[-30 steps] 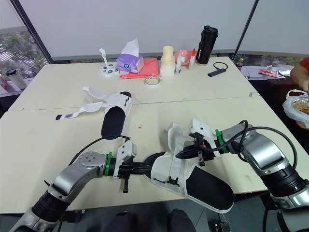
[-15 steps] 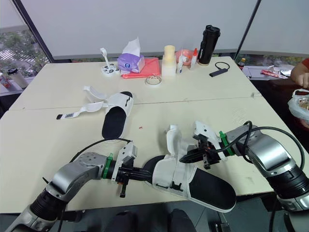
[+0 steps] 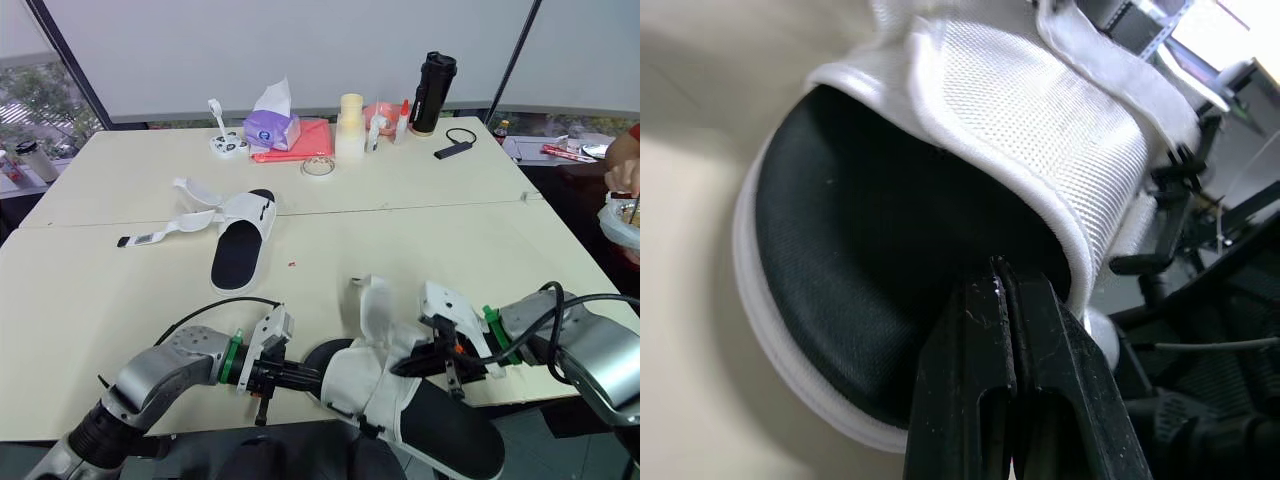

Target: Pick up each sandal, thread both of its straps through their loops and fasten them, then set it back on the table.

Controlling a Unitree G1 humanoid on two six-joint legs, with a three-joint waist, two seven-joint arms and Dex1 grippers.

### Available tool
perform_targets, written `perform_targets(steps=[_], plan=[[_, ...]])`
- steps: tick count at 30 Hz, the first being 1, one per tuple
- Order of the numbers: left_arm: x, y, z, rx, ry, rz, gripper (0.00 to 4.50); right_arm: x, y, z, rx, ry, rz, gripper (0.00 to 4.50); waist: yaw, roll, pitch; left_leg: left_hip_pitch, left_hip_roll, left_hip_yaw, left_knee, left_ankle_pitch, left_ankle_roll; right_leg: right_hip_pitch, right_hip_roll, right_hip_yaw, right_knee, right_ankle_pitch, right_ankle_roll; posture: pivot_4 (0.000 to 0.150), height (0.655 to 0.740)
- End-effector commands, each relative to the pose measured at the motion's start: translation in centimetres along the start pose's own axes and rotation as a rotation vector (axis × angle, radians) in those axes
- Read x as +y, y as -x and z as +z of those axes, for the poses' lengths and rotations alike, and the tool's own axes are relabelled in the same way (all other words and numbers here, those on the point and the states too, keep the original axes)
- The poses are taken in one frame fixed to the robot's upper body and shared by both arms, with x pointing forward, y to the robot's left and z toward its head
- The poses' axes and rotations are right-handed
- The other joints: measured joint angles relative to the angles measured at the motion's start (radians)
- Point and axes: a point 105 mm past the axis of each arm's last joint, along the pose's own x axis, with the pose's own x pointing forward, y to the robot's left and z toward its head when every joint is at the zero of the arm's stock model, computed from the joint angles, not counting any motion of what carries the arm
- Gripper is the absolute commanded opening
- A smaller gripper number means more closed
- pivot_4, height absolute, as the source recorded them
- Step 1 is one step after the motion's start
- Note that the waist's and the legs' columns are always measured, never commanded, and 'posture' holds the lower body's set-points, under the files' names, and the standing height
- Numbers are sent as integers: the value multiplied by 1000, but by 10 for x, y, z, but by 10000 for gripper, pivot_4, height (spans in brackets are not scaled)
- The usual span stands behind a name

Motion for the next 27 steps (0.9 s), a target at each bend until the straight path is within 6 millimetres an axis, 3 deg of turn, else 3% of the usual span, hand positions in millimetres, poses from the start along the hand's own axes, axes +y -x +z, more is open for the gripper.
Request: perform_targets(steps=[1,2,5,12,16,19,24,27], plan=[[-5,-4,-11,23,54,-4,0,13,-3,3,10,43,24,527,0,0,0,0,0,0,0,0,0,0,0,0,0,0,0,1500,7400],[-6,-5,-12,23,55,-4,0,14,-4,2,10,46,25,527,0,0,0,0,0,0,0,0,0,0,0,0,0,0,0,1500,7400],[-8,-5,-13,27,56,-5,0,12,-7,4,-4,59,7,8876,0,0,0,0,0,0,0,0,0,0,0,0,0,-1,0,1500,7400],[5,0,-16,34,50,56,0,7,1,6,-19,19,-33,44763,0,0,0,0,0,0,0,0,0,0,0,0,0,-1,-1,1500,7400],[12,3,-18,35,50,89,0,2,21,2,-41,-95,-84,44763,2,0,0,0,0,1,1,0,0,1,0,0,0,-2,-2,1500,7400],[11,4,-20,36,55,91,0,11,35,-8,-80,-218,-100,44763,4,-1,0,1,0,1,1,0,0,1,0,0,0,-2,-3,1500,7400],[10,3,-23,34,59,91,0,29,42,-30,-115,-401,-138,44763,2,0,0,2,0,1,1,0,0,2,1,0,0,-2,-2,1500,7400],[11,3,-23,32,59,91,0,34,39,-41,-87,-409,-194,44763,0,0,-1,2,0,1,1,0,0,3,1,1,0,-2,-3,1500,7400]])
